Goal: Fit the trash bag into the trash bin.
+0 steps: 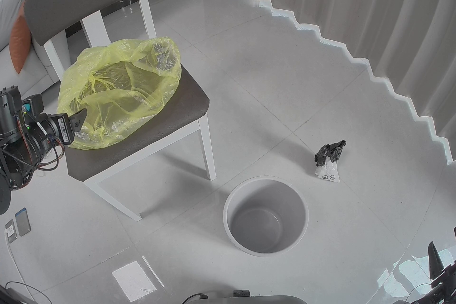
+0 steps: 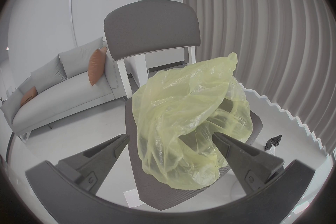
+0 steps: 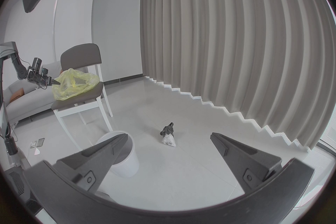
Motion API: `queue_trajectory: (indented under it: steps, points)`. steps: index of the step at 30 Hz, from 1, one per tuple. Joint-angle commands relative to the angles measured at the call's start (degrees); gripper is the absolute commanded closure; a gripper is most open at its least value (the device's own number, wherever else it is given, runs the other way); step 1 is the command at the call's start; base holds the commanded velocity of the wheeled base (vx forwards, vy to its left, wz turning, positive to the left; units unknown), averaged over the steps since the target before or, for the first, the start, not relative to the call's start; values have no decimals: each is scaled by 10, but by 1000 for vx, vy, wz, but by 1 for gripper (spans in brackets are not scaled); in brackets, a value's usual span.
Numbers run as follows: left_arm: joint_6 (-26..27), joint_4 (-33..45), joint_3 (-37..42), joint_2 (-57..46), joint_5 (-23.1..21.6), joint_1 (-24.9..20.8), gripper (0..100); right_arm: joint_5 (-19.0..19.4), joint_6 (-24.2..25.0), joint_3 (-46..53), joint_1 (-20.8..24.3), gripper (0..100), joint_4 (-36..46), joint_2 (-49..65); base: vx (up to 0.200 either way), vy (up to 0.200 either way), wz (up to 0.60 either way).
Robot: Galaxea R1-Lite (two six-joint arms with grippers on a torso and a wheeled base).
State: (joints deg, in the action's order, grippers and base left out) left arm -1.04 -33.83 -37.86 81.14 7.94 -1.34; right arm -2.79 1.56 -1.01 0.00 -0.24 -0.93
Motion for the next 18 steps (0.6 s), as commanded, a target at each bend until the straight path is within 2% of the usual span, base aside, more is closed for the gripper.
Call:
queue_trajectory:
  steps: [1,5,6,15,18]
  points:
    - [-1,-2,-6,15,0,5,0,0,0,10,0,0,0,9,0,0,0]
    - [-1,-4,-9,25,-1,13,0,0,0,10,0,0,0,9,0,0,0]
    - [-1,-6,-9,28,-1,13,100,0,0,10,0,0,0,9,0,0,0]
    - [-15,-11,-10,48,-16,14,100,1,-3,10,0,0,0,9,0,0,0]
    - [-15,-26,-12,42,-40,13,100,17,-33,10,1,0,-6,9,0,0,0]
